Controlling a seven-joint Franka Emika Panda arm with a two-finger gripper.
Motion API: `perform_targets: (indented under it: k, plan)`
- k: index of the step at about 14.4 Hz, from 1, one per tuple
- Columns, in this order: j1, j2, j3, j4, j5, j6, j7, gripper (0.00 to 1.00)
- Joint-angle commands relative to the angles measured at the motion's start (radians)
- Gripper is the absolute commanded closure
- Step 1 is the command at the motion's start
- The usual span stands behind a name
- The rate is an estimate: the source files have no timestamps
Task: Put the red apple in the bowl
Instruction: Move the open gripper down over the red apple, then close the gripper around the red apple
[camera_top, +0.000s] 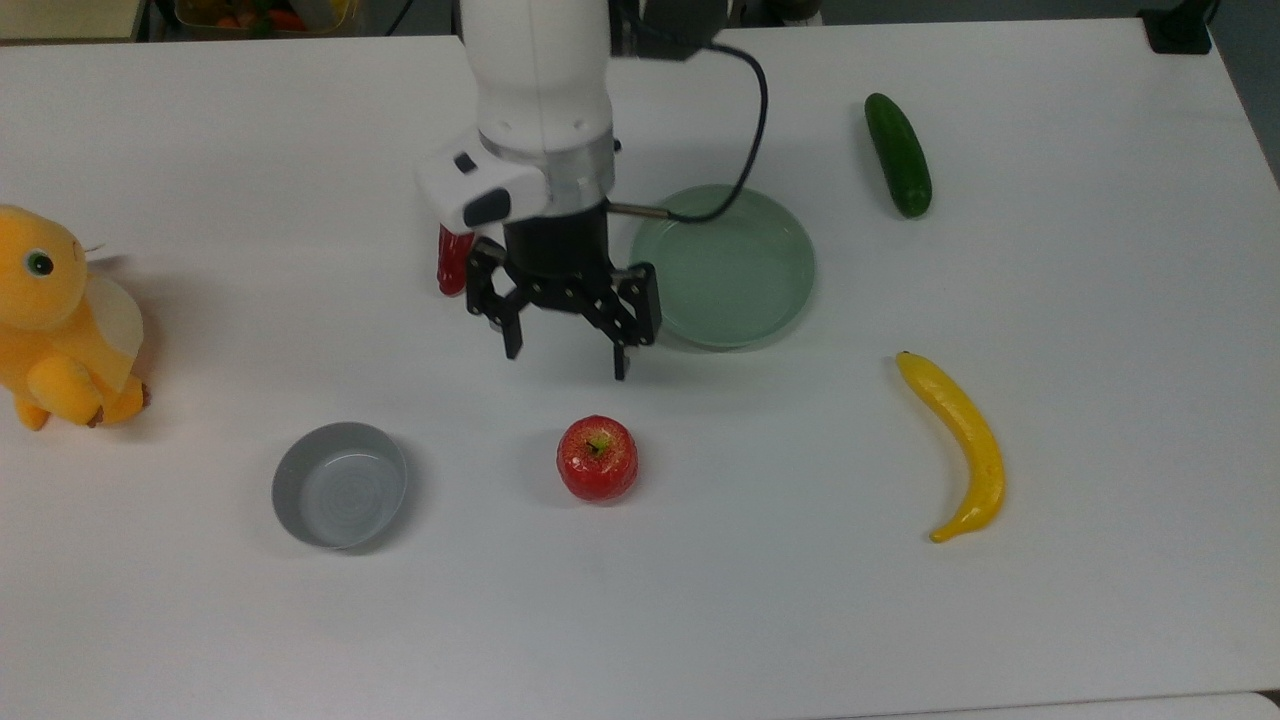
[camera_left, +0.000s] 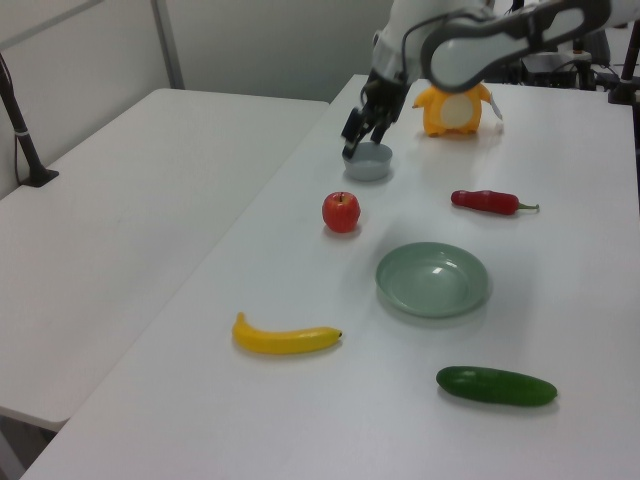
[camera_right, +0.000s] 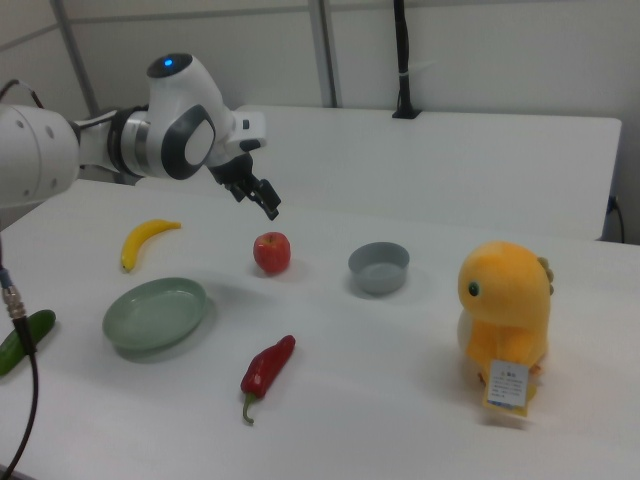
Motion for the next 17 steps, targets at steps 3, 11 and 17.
perform_targets:
  k: [3,11,17]
  plan:
    - [0.031,0.134,0.014,0.117,-0.014,0.006,0.045,0.0]
    - [0.032,0.252,0.014,0.195,-0.07,0.01,0.04,0.0]
    - [0.032,0.283,0.014,0.194,-0.132,0.053,0.042,0.0]
